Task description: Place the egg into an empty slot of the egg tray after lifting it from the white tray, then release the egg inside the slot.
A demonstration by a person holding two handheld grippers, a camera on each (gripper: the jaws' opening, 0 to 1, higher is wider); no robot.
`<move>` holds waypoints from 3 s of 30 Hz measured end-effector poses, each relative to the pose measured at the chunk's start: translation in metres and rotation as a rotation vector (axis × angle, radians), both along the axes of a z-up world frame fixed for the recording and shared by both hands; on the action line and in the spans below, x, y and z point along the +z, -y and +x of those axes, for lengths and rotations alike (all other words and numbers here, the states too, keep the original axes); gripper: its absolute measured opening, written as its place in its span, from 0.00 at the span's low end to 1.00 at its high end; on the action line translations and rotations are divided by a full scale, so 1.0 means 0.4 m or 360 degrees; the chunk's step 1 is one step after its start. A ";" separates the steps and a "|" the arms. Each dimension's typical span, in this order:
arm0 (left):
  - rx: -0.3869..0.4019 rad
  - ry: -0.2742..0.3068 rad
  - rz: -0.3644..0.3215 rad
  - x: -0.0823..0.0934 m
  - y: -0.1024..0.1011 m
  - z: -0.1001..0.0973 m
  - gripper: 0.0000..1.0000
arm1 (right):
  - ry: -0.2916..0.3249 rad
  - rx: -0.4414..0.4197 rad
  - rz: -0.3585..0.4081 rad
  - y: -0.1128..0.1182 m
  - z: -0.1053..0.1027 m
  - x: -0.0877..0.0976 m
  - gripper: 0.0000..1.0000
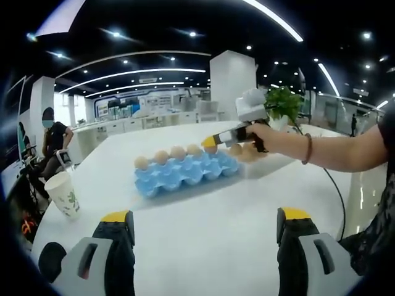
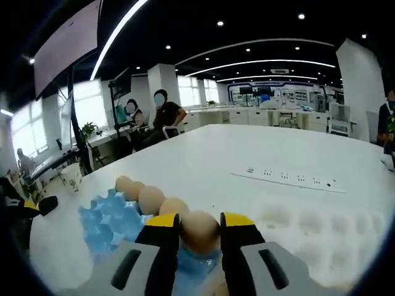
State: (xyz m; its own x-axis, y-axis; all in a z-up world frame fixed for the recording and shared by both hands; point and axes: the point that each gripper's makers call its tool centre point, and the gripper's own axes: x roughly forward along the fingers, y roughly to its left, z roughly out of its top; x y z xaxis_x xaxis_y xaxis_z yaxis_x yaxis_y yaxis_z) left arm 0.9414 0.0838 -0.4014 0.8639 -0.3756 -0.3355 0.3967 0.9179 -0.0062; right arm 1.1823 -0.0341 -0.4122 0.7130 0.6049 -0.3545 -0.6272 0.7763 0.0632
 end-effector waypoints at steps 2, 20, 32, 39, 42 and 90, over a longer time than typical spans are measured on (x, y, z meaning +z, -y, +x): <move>-0.0001 -0.0001 0.0000 -0.001 -0.001 0.000 0.98 | 0.0012 0.0018 -0.0029 -0.003 0.003 -0.004 0.27; 0.0019 -0.0031 0.0014 -0.015 -0.012 -0.002 0.98 | 0.0030 0.0112 -0.0217 -0.003 0.029 -0.030 0.27; -0.0002 0.0002 -0.0018 0.000 0.004 -0.010 0.98 | -0.0052 0.0123 -0.0198 -0.007 0.021 -0.032 0.26; -0.0006 -0.0012 -0.0004 -0.006 0.010 -0.017 0.98 | -0.0016 0.0088 -0.0113 -0.002 0.002 -0.018 0.28; -0.0011 -0.0006 -0.0010 -0.003 0.014 -0.015 0.98 | -0.0001 0.0087 -0.0056 0.002 -0.009 -0.007 0.29; -0.0068 0.0094 -0.0051 0.046 0.050 -0.042 0.99 | -0.0084 -0.0261 -0.0059 0.152 -0.099 -0.003 0.38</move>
State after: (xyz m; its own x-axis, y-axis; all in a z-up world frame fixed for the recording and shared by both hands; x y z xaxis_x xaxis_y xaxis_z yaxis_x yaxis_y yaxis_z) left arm 0.9246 0.0639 -0.3828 0.8649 -0.4222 -0.2717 0.4358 0.9000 -0.0111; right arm 1.1425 -0.0949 -0.4136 0.7808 0.4678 -0.4142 -0.4884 0.8704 0.0622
